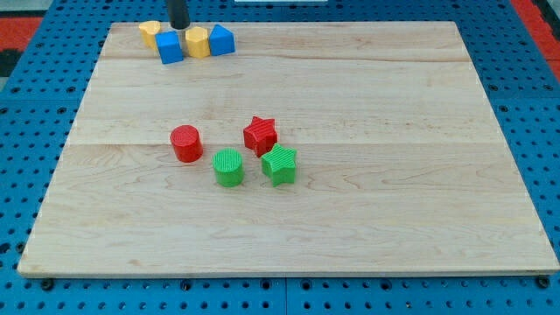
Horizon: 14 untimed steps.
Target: Move green star to bottom right
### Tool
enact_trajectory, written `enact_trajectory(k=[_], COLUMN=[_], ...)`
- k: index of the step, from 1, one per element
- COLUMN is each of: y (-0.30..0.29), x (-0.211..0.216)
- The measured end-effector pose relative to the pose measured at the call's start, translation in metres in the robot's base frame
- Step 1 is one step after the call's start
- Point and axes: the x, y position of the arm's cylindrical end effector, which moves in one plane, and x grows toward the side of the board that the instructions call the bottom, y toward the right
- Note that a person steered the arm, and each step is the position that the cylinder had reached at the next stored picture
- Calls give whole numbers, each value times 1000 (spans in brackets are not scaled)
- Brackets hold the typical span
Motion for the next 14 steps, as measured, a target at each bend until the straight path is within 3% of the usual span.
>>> enact_trajectory(k=[5,8,9,10,11,12,13,14], y=[43,149,236,252,219,127,86,102], x=[0,1,2,49,138,193,219,258])
